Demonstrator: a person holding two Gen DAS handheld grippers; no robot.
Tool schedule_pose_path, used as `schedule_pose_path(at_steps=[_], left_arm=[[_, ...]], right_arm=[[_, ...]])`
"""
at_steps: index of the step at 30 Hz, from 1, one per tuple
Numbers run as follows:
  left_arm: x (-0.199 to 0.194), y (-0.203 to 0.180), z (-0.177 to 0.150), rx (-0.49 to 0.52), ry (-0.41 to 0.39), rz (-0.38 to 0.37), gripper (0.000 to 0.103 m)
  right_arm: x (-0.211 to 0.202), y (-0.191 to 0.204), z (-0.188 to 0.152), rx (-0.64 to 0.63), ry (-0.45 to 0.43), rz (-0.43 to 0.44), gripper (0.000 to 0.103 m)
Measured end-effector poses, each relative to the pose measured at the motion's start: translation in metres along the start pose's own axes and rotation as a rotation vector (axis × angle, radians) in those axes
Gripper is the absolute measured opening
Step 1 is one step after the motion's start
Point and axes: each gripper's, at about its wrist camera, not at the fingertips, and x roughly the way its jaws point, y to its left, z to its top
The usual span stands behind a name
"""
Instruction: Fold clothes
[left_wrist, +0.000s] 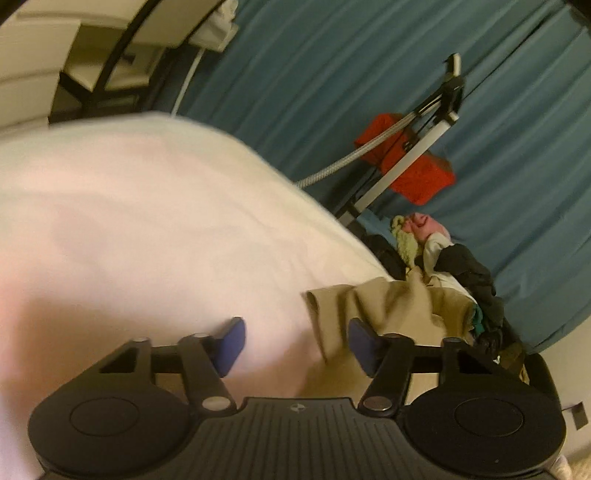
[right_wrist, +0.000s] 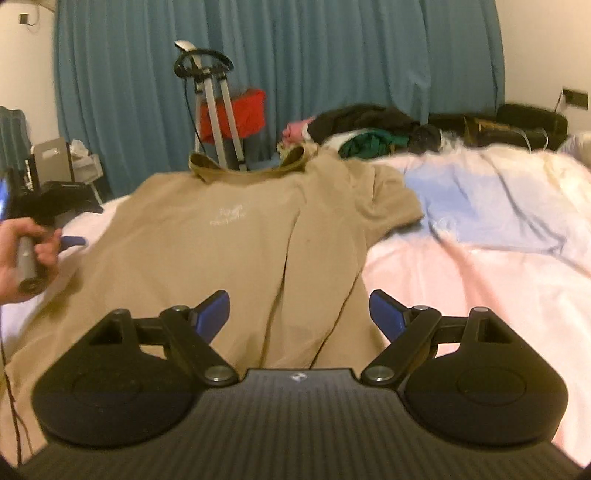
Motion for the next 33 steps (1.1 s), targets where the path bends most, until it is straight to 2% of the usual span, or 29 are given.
schedule_pose_path(at_steps=[2, 3, 4, 6, 7, 8, 12, 15, 18, 20, 21, 22, 23, 25, 28, 33], left_arm=[[0.017, -0.002, 0.003, 0.019, -0.022, -0.023, 0.059], [0.026, -0.003, 0.005, 0.030, -0.034, -0.035, 0.053], [0.033, -0.006, 0.008, 0.058, -0.013, -0.045, 0.037], [0.047, -0.014, 0.014, 0.116, 0.034, -0.064, 0.022], [0.055, -0.017, 0.017, 0.145, 0.057, -0.073, 0.010], [0.060, -0.023, 0.021, 0.195, 0.090, -0.053, 0.005], [0.058, -0.041, 0.049, 0.294, 0.123, -0.005, 0.002], [0.046, -0.055, 0.084, 0.342, 0.043, 0.063, 0.002], [0.039, -0.076, 0.118, 0.373, -0.053, 0.184, 0.002], [0.033, -0.080, 0.133, 0.349, -0.116, 0.276, 0.004], [0.031, -0.079, 0.139, 0.312, -0.129, 0.289, 0.007], [0.029, -0.077, 0.144, 0.274, -0.140, 0.300, 0.014], [0.023, -0.071, 0.145, 0.234, -0.144, 0.282, 0.018], [0.012, -0.056, 0.141, 0.160, -0.113, 0.224, 0.045], [-0.013, -0.024, 0.120, 0.074, -0.028, 0.118, 0.055], [-0.035, 0.021, 0.056, -0.163, 0.150, -0.074, 0.068]], right_arm=[[0.012, -0.001, -0.002, 0.021, 0.037, 0.011, 0.084], [0.018, 0.000, -0.003, 0.022, 0.053, 0.011, 0.084], [0.024, 0.002, -0.004, 0.007, 0.064, 0.005, 0.084], [0.034, 0.007, -0.005, -0.025, 0.077, -0.004, 0.084], [0.036, 0.007, -0.005, -0.032, 0.078, -0.001, 0.084], [0.039, 0.008, -0.005, -0.039, 0.079, 0.002, 0.084], [0.045, 0.009, -0.004, -0.050, 0.084, 0.011, 0.084], [0.045, 0.007, -0.003, -0.035, 0.086, 0.013, 0.084], [0.045, 0.005, -0.003, -0.021, 0.087, 0.015, 0.084], [0.045, 0.004, -0.003, -0.011, 0.089, 0.017, 0.084], [0.045, 0.003, -0.003, -0.006, 0.089, 0.017, 0.084], [0.045, 0.002, -0.003, -0.003, 0.089, 0.018, 0.084], [0.045, 0.002, -0.003, -0.003, 0.087, 0.018, 0.084], [0.043, 0.002, -0.002, -0.005, 0.083, 0.018, 0.084], [0.041, 0.000, -0.001, -0.004, 0.076, 0.020, 0.084], [0.035, -0.001, -0.003, 0.010, 0.077, 0.028, 0.084]])
